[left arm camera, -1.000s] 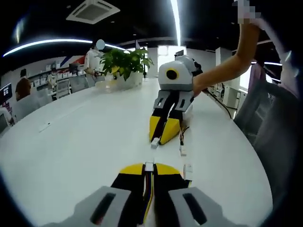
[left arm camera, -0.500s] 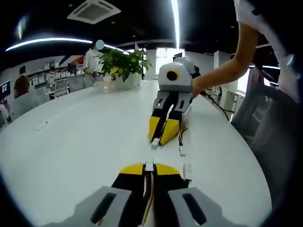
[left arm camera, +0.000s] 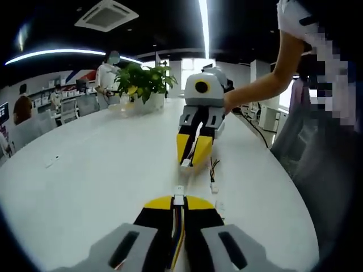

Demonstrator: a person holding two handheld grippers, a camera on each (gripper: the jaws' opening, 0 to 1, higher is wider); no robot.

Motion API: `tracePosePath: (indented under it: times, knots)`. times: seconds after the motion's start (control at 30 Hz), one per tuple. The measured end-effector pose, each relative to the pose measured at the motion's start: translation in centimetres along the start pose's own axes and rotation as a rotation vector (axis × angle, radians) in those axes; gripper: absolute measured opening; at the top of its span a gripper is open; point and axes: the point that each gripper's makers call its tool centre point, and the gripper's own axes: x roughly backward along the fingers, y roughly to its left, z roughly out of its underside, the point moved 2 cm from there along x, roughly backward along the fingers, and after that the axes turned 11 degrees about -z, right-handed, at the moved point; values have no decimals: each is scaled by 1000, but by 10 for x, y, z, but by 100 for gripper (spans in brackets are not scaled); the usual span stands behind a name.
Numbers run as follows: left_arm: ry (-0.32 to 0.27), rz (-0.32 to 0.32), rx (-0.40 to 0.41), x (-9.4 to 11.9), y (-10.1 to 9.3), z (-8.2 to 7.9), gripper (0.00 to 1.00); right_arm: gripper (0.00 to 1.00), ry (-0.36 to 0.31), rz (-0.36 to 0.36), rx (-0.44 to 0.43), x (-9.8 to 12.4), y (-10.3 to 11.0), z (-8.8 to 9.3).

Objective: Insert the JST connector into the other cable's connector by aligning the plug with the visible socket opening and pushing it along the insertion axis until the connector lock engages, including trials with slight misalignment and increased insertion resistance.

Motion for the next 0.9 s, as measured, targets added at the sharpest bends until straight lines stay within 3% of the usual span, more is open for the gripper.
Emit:
tracePosePath:
  times: [0.5,0.7,0.9]
  knots:
    - [-35,51,-46,6,-3,-33,0,4,1,-67,64,-3,1,-23]
    - [-46,61,-34,6,-3,-38,0,4,-5,-72,70,-3,-1,-25]
    - [-21,70,-56,4,-3,-34,0,4,3,-78,81,-4,-1,-28]
